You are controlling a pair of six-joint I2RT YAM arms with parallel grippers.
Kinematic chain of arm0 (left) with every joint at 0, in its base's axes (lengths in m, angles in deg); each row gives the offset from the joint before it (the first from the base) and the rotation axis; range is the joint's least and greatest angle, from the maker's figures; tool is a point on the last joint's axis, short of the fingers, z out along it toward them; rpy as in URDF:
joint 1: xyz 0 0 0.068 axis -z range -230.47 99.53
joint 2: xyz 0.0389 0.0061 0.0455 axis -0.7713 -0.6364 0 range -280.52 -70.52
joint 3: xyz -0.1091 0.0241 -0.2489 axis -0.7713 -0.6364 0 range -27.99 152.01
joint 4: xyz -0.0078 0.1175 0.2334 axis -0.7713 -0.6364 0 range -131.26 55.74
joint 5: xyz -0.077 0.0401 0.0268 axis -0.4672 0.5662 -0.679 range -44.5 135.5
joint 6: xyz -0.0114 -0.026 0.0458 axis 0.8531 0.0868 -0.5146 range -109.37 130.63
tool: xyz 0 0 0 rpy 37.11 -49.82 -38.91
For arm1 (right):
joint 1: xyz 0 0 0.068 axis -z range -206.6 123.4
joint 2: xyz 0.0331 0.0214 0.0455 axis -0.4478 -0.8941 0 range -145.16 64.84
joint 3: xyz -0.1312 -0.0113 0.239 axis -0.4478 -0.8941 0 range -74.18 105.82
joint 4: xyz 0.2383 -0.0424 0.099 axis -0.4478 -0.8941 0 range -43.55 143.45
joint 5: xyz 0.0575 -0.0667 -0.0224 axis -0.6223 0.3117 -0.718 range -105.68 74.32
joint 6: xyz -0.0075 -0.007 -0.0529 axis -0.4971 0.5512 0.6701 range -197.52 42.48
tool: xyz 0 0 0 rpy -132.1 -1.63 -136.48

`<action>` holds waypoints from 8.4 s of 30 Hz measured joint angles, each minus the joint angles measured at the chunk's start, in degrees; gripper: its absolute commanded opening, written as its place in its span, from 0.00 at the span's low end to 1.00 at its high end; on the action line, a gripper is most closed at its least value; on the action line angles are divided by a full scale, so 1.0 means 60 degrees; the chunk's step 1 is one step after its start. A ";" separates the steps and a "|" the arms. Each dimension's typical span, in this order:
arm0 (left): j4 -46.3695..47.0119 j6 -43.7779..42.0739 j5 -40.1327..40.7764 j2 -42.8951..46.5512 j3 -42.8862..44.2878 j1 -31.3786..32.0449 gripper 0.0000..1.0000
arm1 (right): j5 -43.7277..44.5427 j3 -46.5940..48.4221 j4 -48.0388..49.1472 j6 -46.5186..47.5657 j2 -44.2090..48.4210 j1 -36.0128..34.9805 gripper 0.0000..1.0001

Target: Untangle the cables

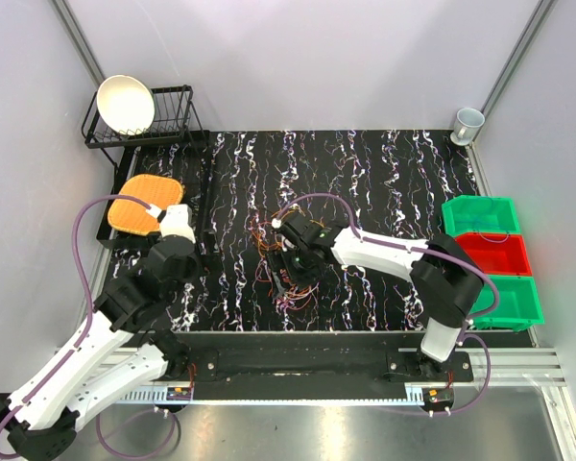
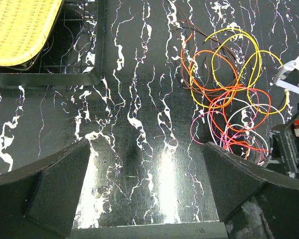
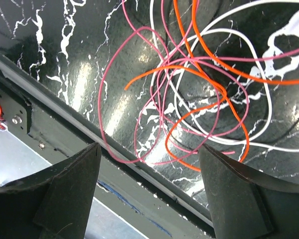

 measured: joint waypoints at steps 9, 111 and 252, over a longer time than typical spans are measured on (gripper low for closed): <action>0.0000 0.0000 0.0000 0.0000 -0.0004 0.0000 0.99 | 0.0313 0.0193 0.0047 -0.0033 -0.0525 -0.0044 0.64; 0.9449 -0.3151 -0.0572 -0.6200 -0.0681 0.2288 0.00 | 0.8863 0.8794 -0.0226 0.4054 0.3501 0.1275 0.00; -0.0160 -0.0361 -0.0892 0.0612 -0.0426 0.1056 0.99 | 1.0666 -0.1898 -0.1111 -0.5493 0.3315 1.1642 0.00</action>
